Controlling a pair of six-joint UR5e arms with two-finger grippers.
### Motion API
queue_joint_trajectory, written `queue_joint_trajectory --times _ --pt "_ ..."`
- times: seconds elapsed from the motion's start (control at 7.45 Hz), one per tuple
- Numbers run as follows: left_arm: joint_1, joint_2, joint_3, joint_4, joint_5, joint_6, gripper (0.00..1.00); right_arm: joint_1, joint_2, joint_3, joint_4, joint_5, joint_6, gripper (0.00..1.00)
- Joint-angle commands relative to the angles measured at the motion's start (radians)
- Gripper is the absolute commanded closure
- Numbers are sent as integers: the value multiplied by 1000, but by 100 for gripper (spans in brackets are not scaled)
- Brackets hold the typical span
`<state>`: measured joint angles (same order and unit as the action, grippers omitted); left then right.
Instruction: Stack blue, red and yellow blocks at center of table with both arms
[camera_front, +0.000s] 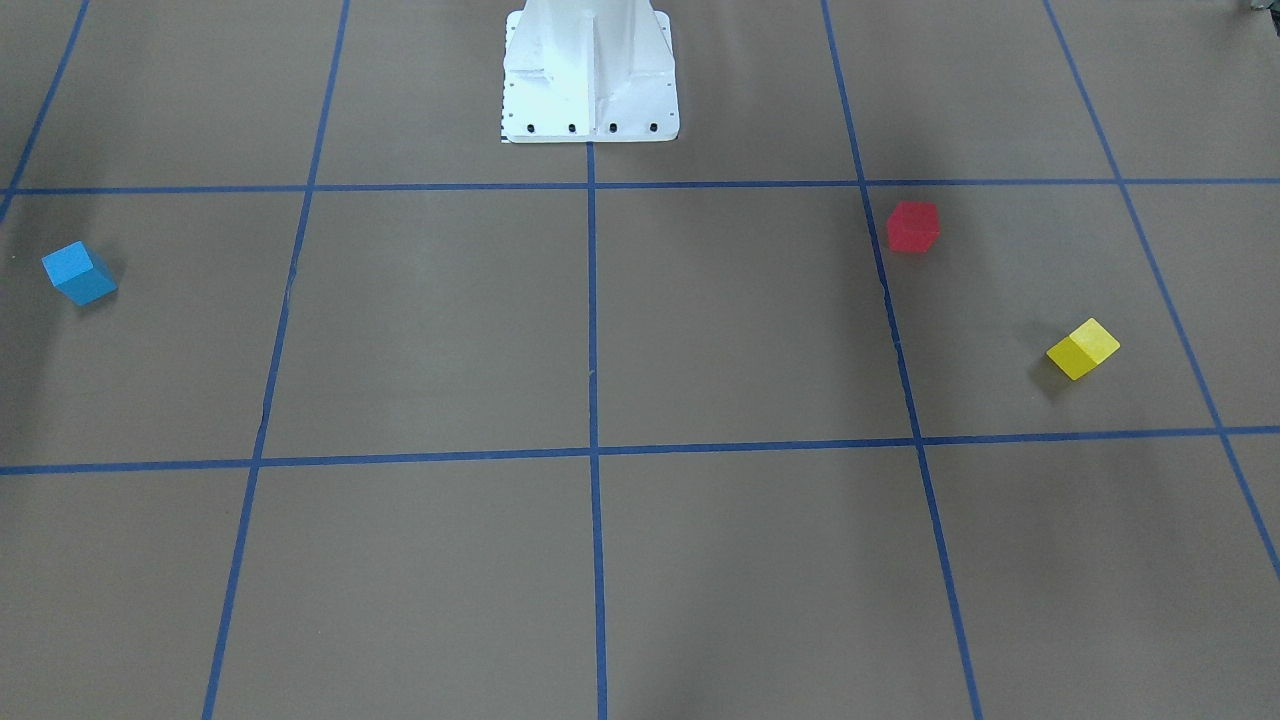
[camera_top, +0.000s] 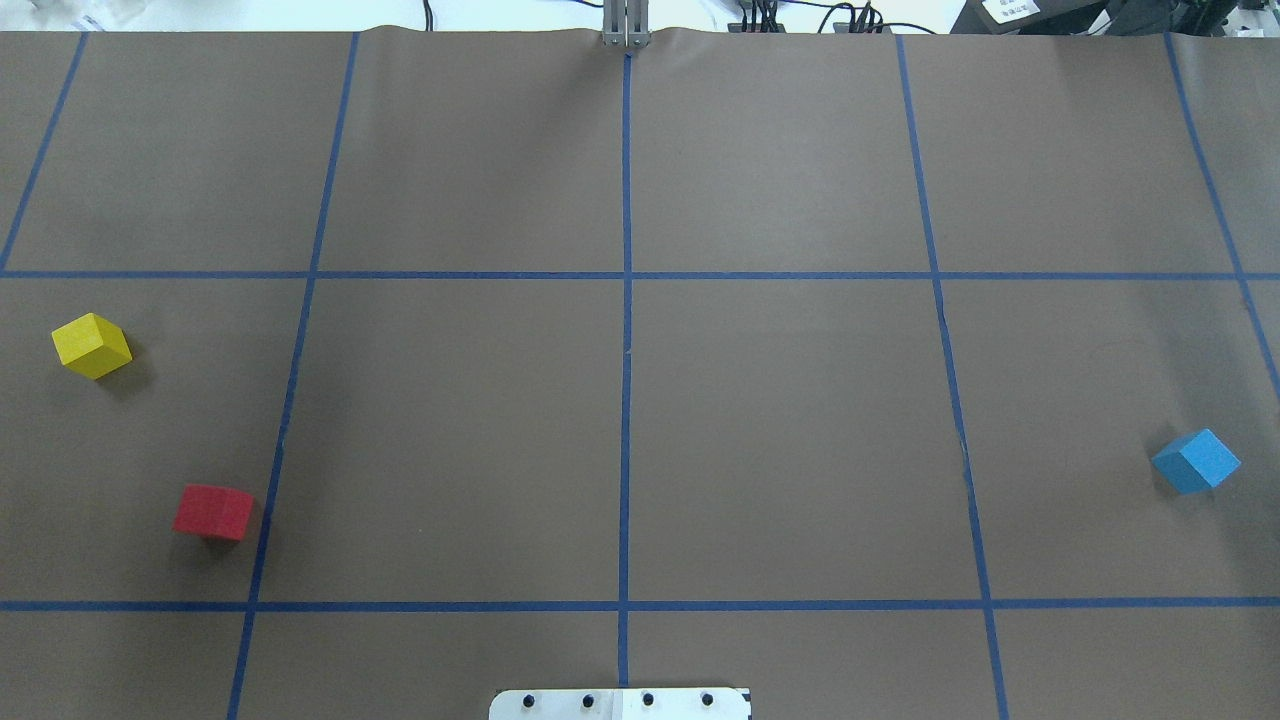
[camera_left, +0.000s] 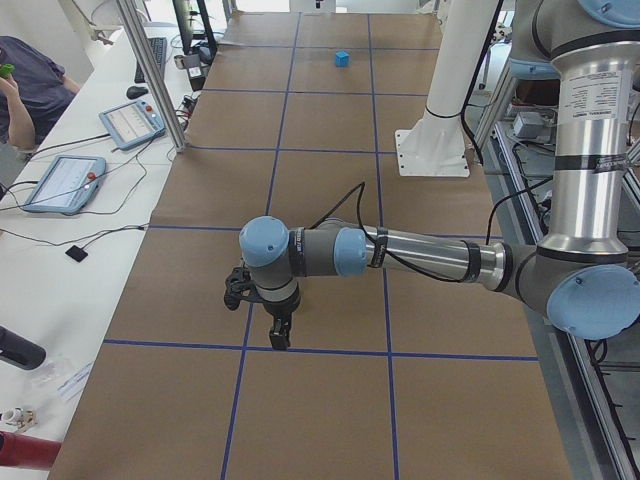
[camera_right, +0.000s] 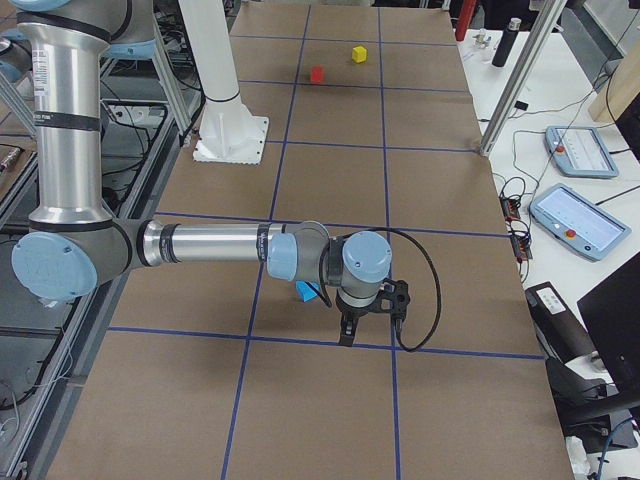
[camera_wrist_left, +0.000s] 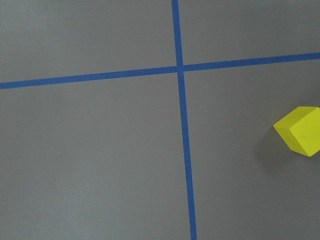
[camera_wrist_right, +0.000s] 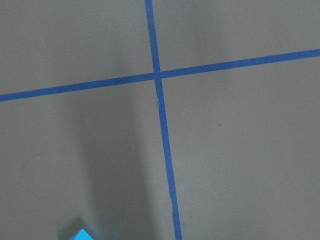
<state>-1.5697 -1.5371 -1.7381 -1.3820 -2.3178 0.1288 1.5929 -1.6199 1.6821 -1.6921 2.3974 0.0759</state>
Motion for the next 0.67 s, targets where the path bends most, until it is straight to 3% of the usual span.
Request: queue_joint_trajectory --times 0.0,0.54 --pt "-1 -1 -1 -6 0 3 0 1 9 13 0 -1 1 1" --pt "-1 -8 -34 -28 3 -1 0 -1 12 25 2 -15 7 1"
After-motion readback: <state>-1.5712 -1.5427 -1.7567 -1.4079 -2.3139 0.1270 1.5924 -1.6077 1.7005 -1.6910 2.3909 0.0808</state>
